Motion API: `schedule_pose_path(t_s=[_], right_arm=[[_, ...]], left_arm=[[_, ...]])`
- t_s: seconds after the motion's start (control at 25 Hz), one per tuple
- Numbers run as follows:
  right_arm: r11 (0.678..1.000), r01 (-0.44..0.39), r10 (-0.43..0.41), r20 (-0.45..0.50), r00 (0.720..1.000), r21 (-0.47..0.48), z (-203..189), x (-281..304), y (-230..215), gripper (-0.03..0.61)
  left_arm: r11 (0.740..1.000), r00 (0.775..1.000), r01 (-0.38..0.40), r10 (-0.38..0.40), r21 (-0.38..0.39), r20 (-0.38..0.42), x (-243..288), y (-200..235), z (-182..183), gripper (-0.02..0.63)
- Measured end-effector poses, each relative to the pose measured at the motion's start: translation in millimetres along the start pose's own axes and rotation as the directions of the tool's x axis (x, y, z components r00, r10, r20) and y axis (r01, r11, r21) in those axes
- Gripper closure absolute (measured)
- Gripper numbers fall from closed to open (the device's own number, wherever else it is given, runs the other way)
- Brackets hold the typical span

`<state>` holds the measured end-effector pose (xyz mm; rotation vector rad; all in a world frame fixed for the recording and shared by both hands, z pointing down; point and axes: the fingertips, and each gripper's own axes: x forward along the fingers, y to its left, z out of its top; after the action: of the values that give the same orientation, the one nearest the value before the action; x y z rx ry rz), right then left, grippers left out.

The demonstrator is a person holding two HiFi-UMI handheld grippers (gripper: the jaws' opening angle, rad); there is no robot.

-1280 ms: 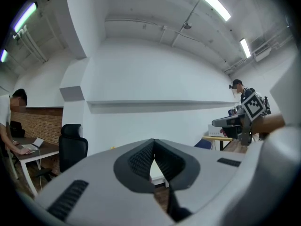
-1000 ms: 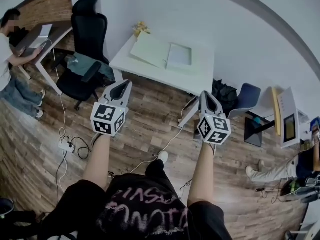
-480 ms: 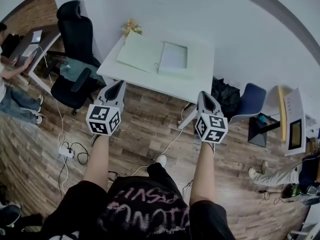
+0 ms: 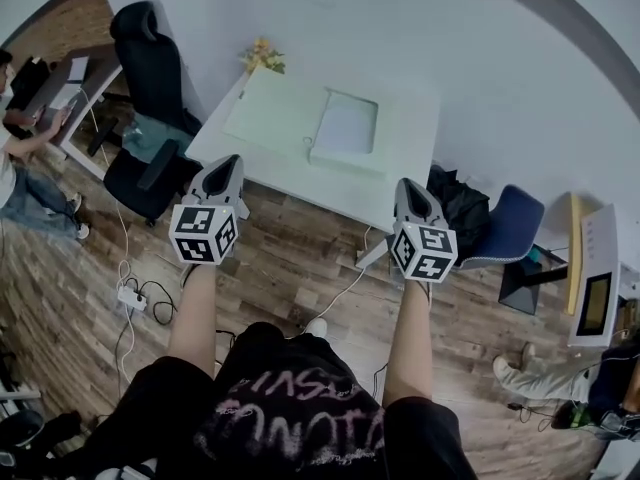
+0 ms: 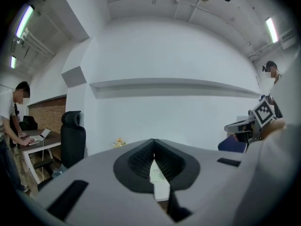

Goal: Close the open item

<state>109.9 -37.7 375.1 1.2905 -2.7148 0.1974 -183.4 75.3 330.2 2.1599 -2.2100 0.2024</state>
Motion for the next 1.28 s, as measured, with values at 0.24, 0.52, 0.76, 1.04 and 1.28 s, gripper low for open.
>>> schedule_pose_path(t_s=[0.24,0.52,0.76,1.04,1.28], right_arm=[[0.999,-0.041,0.041,0.01,0.999,0.001,10.7,29.0,-1.7,0.566],[0.999,-0.046,0.047,0.016,0.999,-0.003,18.5,57.6,-3.6,0.566],[1.0,-0.005,0.005,0.014,1.0,0.004,24.9,94.4,-19.9,0.566],[1.0,0.011,-0.011,-0.025,1.0,0.006,17.5,148.4,-26.6,0.566],[1.0,0.021,-0.021,-0.055,0.998,-0.007,15.6,195.7,-23.7,0.566]], left_arm=[[1.0,1.0,-0.013,0.013,0.025,0.007,20.4,2.9,11.3,0.612],[1.0,1.0,-0.017,0.016,0.018,0.027,48.8,21.4,16.1,0.612],[0.999,1.0,0.026,-0.026,0.029,0.014,97.9,36.0,13.0,0.612],[0.999,0.999,0.036,-0.037,-0.011,-0.016,153.0,68.6,-3.5,0.612],[0.999,0.998,0.043,-0.044,-0.032,-0.039,191.1,101.7,-16.1,0.612]])
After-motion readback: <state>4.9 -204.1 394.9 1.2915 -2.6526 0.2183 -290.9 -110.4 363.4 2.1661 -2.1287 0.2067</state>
